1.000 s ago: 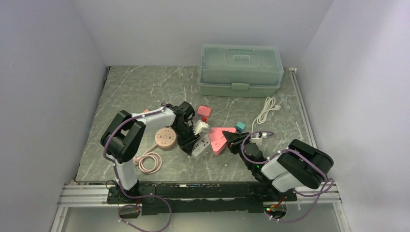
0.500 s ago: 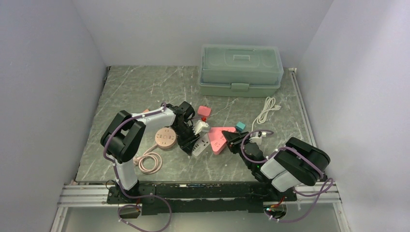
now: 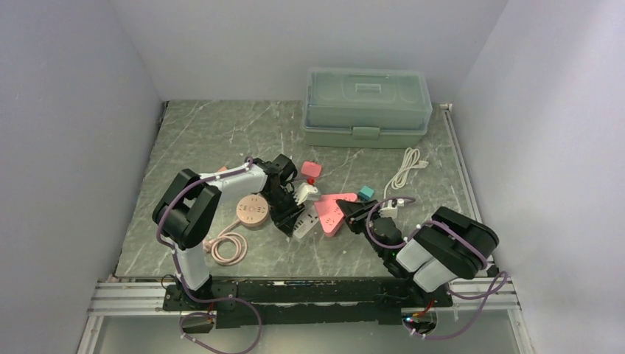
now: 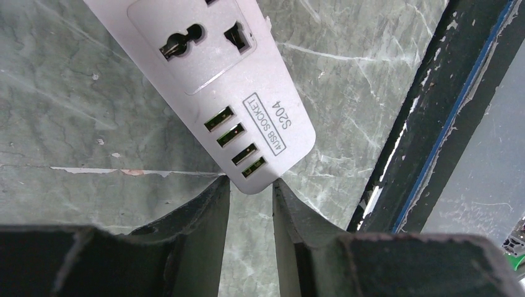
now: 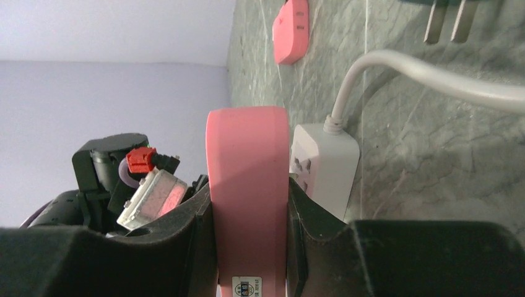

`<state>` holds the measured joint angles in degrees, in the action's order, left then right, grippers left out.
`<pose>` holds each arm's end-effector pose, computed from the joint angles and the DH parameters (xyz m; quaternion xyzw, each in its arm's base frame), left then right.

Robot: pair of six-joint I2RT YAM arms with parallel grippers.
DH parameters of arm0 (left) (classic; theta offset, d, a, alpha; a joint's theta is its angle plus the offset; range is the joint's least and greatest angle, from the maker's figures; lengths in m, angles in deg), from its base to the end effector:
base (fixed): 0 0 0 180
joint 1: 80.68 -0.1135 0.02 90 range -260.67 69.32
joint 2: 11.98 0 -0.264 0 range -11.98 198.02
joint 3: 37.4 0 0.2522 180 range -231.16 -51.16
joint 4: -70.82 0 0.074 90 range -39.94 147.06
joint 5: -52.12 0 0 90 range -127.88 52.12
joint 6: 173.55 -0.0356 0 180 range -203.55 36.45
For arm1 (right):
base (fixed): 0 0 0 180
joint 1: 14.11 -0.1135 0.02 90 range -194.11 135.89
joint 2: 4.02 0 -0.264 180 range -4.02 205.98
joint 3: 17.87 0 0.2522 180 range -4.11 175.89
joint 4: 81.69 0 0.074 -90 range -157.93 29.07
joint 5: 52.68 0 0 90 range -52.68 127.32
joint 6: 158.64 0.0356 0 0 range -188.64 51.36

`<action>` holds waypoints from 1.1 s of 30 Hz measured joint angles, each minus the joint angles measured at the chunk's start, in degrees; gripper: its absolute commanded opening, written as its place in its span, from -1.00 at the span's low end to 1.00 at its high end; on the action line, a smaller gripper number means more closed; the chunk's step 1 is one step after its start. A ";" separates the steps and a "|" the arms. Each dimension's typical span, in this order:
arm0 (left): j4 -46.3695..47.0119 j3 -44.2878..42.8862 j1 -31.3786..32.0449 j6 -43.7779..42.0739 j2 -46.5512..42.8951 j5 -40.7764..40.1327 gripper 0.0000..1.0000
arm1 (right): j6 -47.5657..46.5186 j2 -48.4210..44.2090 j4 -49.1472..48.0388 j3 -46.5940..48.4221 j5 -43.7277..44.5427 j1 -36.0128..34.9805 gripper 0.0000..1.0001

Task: Insert the plug
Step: Insert the plug into the socket.

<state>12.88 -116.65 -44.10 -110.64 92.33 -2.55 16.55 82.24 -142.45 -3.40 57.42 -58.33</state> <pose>0.2497 -0.2110 0.1602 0.5174 0.7982 -0.3067 0.0329 0.1426 0.1217 0.1168 0.3699 0.6731 0.5085 0.3893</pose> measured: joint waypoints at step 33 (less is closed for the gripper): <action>1.16 0.00 -0.22 0.44 -0.35 0.48 -0.30 | -0.20 -1.84 2.56 0.39 -1.29 0.44 -1.00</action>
<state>14.04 -116.65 -44.32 -110.20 91.98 -2.07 16.35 80.40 -139.89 -3.01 56.13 -57.90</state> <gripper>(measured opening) 0.352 0.366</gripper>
